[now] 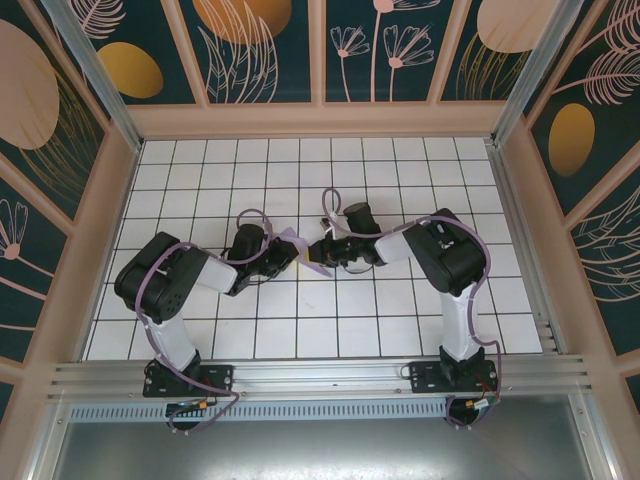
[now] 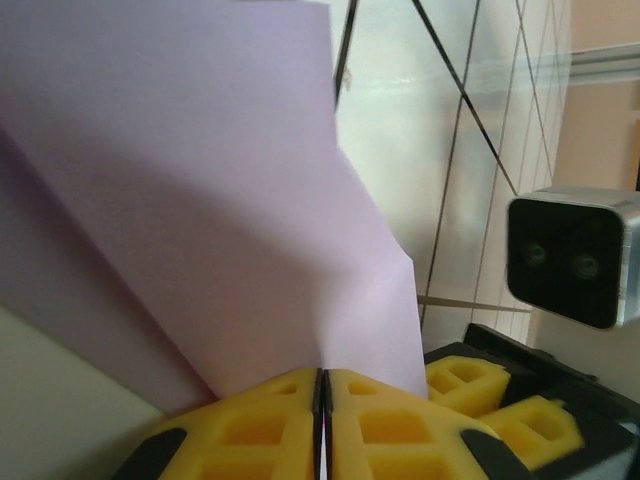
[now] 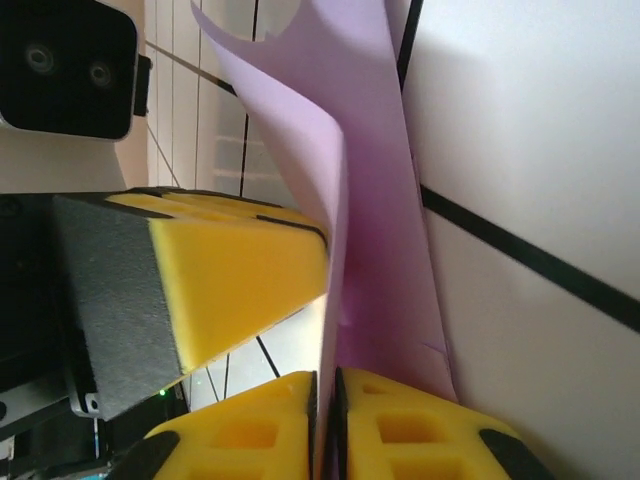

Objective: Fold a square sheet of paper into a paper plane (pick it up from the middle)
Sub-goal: Fold the wing for the fifth time at the center of the table.

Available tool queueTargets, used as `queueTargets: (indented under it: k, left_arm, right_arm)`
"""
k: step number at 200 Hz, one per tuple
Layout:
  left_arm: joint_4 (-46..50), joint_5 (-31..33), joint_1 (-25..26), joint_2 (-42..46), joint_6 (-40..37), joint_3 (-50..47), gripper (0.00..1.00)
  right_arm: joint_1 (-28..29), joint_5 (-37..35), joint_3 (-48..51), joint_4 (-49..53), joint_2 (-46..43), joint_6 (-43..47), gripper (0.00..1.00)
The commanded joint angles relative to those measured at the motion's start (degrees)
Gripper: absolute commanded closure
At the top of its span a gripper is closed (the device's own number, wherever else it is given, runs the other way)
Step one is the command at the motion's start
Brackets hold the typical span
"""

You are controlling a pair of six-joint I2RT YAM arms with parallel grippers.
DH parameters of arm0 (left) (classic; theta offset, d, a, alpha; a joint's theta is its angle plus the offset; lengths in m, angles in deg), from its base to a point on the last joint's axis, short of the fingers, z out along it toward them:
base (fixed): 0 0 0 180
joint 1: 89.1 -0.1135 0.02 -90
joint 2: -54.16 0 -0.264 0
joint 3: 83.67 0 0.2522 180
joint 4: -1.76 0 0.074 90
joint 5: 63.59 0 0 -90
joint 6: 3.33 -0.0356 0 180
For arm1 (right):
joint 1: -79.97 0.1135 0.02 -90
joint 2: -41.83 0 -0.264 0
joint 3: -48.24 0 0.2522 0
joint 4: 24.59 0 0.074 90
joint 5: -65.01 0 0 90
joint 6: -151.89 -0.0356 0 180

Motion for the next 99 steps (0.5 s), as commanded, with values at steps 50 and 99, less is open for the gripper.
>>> queueTargets:
  k: [50,99]
  left_arm:
    - [6.0,2.1,0.4,-1.5,-1.3,1.5,0.87]
    - [8.1,2.5,0.4,-2.2,-1.6,2.3,0.87]
  right_arm:
    - [0.2,-6.0,-3.2,14.0,-3.0,12.9,0.68]
    - [0.2,-9.5,-3.9,20.4,-6.3,20.5,0.63]
